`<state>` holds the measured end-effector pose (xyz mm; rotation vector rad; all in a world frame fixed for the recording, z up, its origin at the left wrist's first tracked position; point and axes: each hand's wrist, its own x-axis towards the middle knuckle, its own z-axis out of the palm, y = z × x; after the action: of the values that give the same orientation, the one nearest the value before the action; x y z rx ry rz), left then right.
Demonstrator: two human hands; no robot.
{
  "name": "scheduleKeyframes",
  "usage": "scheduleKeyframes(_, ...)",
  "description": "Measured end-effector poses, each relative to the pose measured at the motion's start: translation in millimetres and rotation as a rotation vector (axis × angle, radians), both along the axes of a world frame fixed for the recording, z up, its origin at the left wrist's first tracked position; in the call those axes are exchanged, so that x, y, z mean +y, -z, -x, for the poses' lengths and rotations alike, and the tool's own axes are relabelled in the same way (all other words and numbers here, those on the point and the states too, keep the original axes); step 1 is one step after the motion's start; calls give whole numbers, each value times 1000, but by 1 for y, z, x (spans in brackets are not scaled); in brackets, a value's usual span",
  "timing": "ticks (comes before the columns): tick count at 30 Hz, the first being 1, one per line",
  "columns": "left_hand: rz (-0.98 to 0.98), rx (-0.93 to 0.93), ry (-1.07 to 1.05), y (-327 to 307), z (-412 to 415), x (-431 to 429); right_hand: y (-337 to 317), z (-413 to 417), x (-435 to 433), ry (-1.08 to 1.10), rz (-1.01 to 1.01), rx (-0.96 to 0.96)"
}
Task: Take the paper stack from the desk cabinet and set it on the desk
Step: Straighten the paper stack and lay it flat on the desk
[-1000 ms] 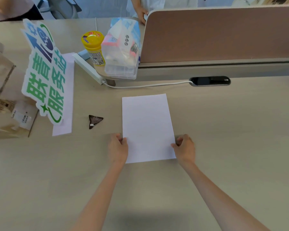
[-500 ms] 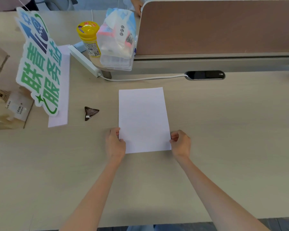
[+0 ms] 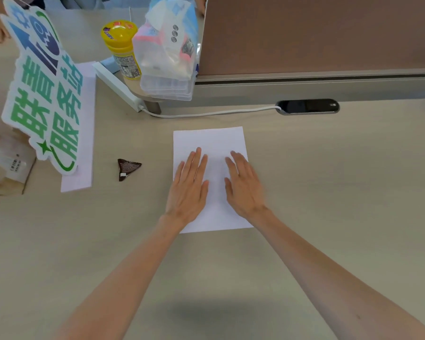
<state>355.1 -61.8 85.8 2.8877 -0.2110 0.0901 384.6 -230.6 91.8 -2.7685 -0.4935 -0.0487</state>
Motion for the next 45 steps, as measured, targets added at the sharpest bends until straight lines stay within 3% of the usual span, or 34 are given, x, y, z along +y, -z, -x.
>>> scheduleKeyframes(7,-95,71,-15,42,-3,4,43,-18,-7,-220,148,133)
scheduleKeyframes(22,-142,100,-52,41,-5,6,43,-24,-10,-226,131,92)
scheduleKeyframes(26,-165,29,-63,17,-31,6,26,-47,-6,-265,138,70)
scheduleKeyframes(30,-97,-47,-35,4,-76,12,7,-81,7,-138,109,3)
scheduleKeyframes(39,-80,72,44,47,-112,32,38,-124,13,-207,197,109)
scheduleKeyframes(45,-72,64,19,53,-111,31,52,-124,11,-194,169,54)
